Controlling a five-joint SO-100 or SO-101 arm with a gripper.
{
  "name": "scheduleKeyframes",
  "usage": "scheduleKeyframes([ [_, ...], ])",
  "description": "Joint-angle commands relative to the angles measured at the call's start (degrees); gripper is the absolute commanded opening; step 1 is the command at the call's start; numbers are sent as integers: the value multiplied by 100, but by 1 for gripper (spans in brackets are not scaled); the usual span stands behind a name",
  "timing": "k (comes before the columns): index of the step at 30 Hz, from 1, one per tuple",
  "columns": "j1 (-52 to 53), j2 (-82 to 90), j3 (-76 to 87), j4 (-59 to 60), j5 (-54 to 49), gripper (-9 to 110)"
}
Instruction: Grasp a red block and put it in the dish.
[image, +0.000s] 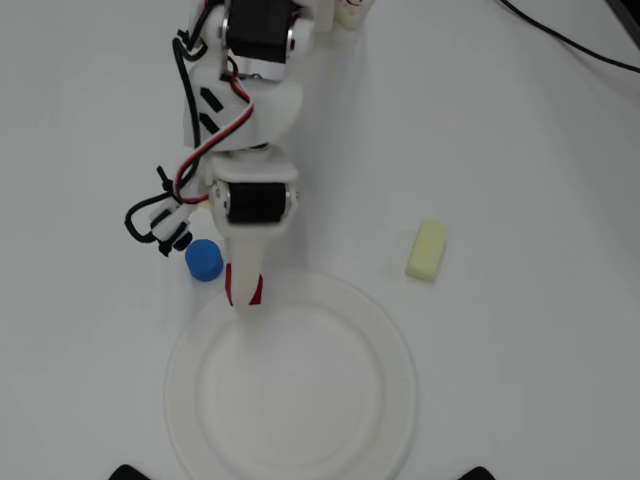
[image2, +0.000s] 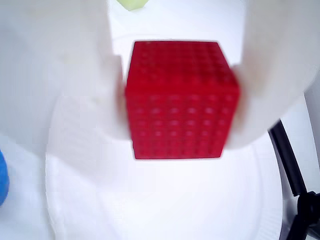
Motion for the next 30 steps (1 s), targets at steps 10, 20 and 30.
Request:
scheduleKeyframes([
  [10,-457,-1116,-967,-105,88,0],
  [20,-519,-1266,-1116,18,-79,18],
  [30,-492,-615,-1116,1257,97,38],
])
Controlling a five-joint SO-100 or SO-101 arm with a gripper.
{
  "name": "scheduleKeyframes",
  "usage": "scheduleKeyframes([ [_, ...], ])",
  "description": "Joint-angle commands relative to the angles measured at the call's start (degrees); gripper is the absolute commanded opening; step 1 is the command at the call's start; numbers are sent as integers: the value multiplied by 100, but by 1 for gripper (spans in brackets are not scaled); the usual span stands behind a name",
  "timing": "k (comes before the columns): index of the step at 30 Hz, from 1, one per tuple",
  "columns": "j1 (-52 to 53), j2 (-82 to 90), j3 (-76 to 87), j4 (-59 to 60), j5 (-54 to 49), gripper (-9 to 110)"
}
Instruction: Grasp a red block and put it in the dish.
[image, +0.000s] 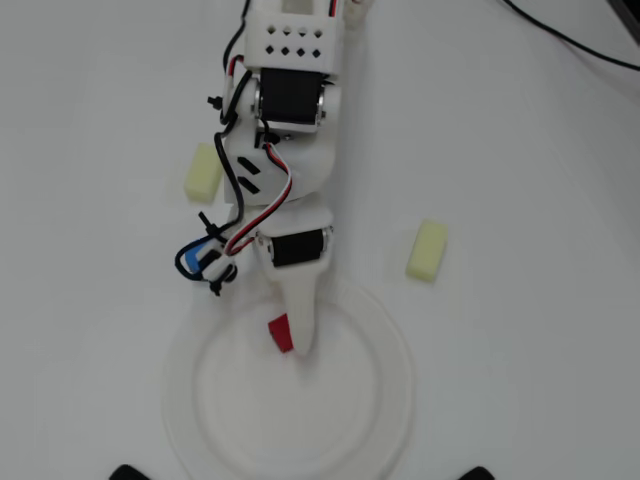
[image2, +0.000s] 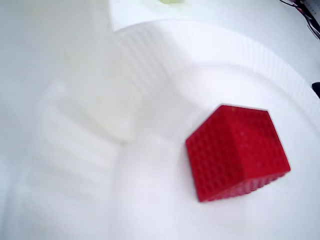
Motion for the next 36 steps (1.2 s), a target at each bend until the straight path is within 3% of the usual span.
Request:
scheduleKeyframes([
  [1,-18,809,-325,483,88,40],
  [13,-44,3217,18,2707,229,46],
  [36,176,10793,7383,2338,-79,41],
])
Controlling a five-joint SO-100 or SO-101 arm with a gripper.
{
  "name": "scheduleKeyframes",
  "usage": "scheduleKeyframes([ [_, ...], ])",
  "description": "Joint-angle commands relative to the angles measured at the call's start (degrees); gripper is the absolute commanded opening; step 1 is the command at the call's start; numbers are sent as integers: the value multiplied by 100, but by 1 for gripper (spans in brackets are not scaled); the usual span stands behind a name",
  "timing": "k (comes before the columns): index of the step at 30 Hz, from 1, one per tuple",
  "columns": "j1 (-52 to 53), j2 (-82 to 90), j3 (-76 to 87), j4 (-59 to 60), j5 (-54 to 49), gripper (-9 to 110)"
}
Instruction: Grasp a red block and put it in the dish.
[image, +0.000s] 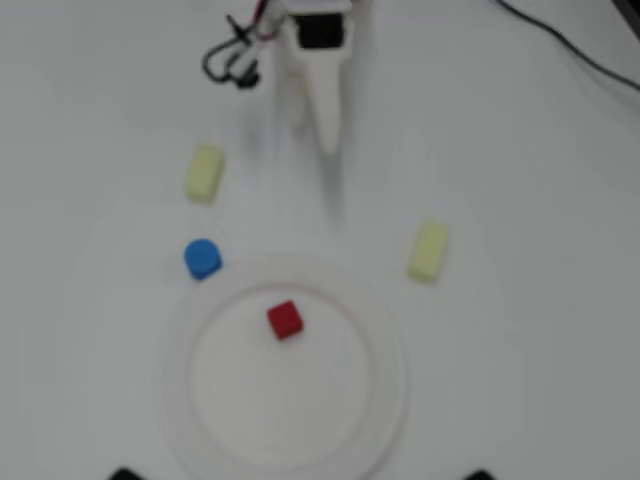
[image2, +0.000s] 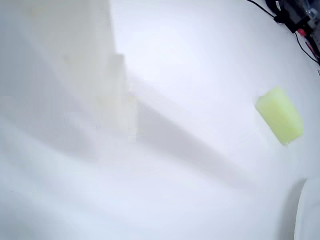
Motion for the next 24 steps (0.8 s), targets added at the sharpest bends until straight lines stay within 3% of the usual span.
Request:
scheduleKeyframes([
  [1,97,861,580,-44,-44,41],
  [6,105,1292,1090,97,149,38],
  [11,-114,2479,1749,729,272,20],
  [17,-211,2487,1749,1090,703,4],
  [24,-439,2487,1828,1661,1090,2],
])
